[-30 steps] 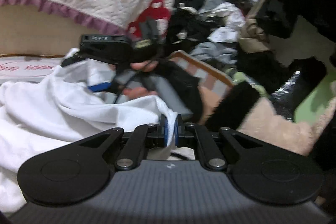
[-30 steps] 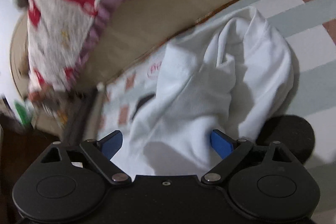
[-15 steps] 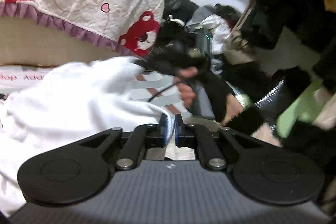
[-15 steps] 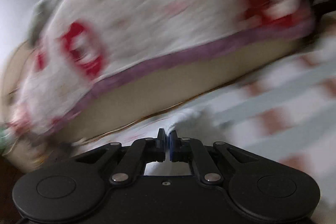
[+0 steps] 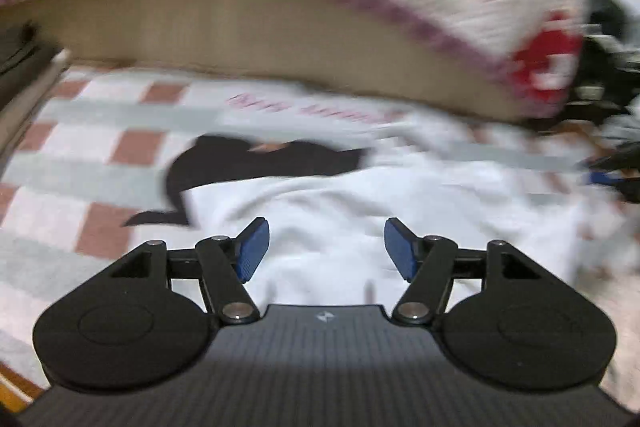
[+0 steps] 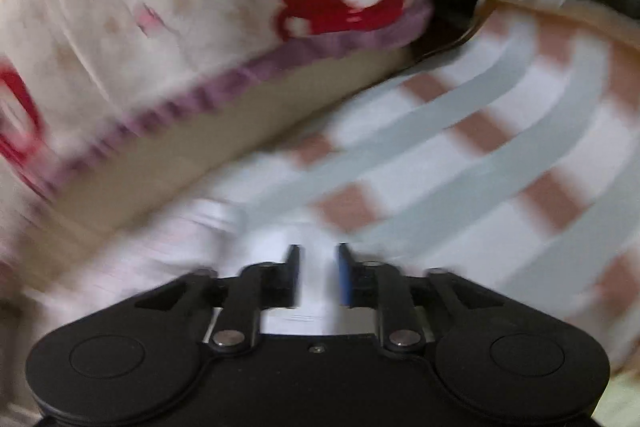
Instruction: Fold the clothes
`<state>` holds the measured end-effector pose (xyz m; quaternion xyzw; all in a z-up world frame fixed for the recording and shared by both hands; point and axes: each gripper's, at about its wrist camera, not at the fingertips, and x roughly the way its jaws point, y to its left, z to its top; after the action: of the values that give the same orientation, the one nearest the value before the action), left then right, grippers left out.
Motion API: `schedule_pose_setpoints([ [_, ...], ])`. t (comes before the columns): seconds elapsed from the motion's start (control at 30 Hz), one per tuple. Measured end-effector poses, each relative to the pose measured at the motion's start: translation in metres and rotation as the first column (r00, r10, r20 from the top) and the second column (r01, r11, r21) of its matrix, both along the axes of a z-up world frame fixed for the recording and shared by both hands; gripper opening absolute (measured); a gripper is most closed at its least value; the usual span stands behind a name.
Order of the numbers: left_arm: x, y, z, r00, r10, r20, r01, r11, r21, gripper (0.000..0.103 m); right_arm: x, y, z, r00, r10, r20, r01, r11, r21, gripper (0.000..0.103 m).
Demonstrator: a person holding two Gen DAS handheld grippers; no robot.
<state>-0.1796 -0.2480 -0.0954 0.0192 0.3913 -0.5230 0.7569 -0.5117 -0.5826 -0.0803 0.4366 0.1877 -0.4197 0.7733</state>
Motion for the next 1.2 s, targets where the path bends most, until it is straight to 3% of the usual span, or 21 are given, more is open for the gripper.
schedule_pose_setpoints([
  [0.03, 0.008, -0.003, -0.006, 1.0, 0.023, -0.001, -0.023, 1.0, 0.018, 0.063, 0.003, -0.002, 0.006, 0.996, 0.036, 0.081, -0.037, 0.999, 0.017, 0.047],
  [0.1, 0.023, -0.01, -0.018, 0.998, 0.069, 0.0, -0.068, 0.996, 0.054, 0.063, 0.017, 0.0, 0.028, 0.994, 0.078, 0.072, -0.073, 0.995, -0.064, 0.053],
  [0.2, 0.045, -0.02, -0.035, 0.991, 0.137, 0.003, -0.136, 0.985, 0.108, 0.063, 0.058, -0.008, 0.055, 0.98, 0.133, -0.147, -0.161, 0.966, -0.204, 0.062],
  [0.23, 0.053, -0.023, -0.041, 0.987, 0.159, 0.005, -0.159, 0.979, 0.126, 0.063, 0.072, -0.016, 0.053, 0.967, 0.186, -0.174, -0.22, 0.955, -0.201, 0.063],
  [0.33, 0.075, -0.033, -0.059, 0.974, 0.226, 0.013, -0.225, 0.958, 0.178, 0.063, 0.103, -0.051, 0.024, 0.947, 0.306, -0.099, -0.316, 0.942, -0.115, 0.063],
  [0.4, 0.09, -0.04, -0.07, 0.963, 0.27, 0.02, -0.268, 0.94, 0.213, 0.063, 0.102, -0.072, -0.013, 0.967, 0.253, -0.01, -0.253, 0.966, -0.049, 0.063],
  [0.47, 0.105, -0.047, -0.082, 0.949, 0.313, 0.029, -0.31, 0.918, 0.247, 0.063, 0.098, -0.085, -0.047, 0.974, 0.219, -0.061, -0.219, 0.976, 0.01, 0.062],
  [0.53, 0.121, -0.05, -0.093, 0.945, 0.327, -0.023, -0.312, 0.919, 0.243, 0.063, 0.095, -0.091, -0.066, 0.962, 0.192, -0.192, -0.196, 0.981, -0.001, 0.063],
  [0.6, 0.139, -0.051, -0.107, 0.933, 0.326, -0.15, -0.29, 0.932, 0.22, 0.063, 0.089, -0.103, -0.076, 0.958, 0.199, -0.207, -0.197, 0.98, 0.031, 0.063],
  [0.73, 0.153, -0.049, -0.121, 0.884, 0.328, -0.333, -0.298, 0.945, 0.139, 0.068, 0.092, -0.114, -0.082, 0.955, 0.276, -0.105, -0.263, 0.958, 0.118, 0.063],
  [0.8, 0.152, -0.053, -0.124, 0.889, 0.297, -0.349, -0.269, 0.955, 0.127, 0.068, 0.101, -0.109, -0.088, 0.94, 0.313, -0.132, -0.298, 0.946, 0.125, 0.065],
  [0.97, 0.139, -0.065, -0.124, 0.939, 0.224, -0.26, -0.199, 0.973, 0.12, 0.068, 0.129, -0.105, -0.111, 0.854, 0.316, -0.413, -0.302, 0.948, 0.1, 0.066],
  [1.0, 0.135, -0.068, -0.123, 0.951, 0.202, -0.233, -0.176, 0.976, 0.126, 0.066, 0.131, -0.108, -0.117, 0.848, 0.324, -0.42, -0.306, 0.945, 0.112, 0.066],
  [1.03, 0.13, -0.072, -0.122, 0.962, 0.178, -0.206, -0.153, 0.979, 0.134, 0.055, 0.132, -0.108, -0.122, 0.847, 0.337, -0.41, -0.315, 0.941, 0.123, 0.07],
  [1.07, 0.126, -0.076, -0.121, 0.972, 0.144, -0.186, -0.115, 0.981, 0.156, 0.03, 0.133, -0.105, -0.12, 0.847, 0.347, -0.401, -0.342, 0.936, 0.088, 0.066],
  [1.1, 0.12, -0.08, -0.117, 0.981, 0.123, -0.149, -0.096, 0.979, 0.181, 0.007, 0.134, -0.103, -0.12, 0.845, 0.378, -0.379, -0.374, 0.923, 0.087, 0.036],
  [1.13, 0.114, -0.083, -0.111, 0.989, 0.116, -0.095, -0.095, 0.975, 0.203, 0.007, 0.135, -0.102, -0.12, 0.841, 0.408, -0.356, -0.405, 0.91, 0.085, 0.009],
  [1.2, 0.1, -0.086, -0.093, 0.994, 0.101, 0.049, -0.109, 0.968, 0.224, 0.007, 0.134, -0.091, -0.102, 0.854, 0.369, -0.365, -0.412, 0.91, -0.044, 0.009],
])
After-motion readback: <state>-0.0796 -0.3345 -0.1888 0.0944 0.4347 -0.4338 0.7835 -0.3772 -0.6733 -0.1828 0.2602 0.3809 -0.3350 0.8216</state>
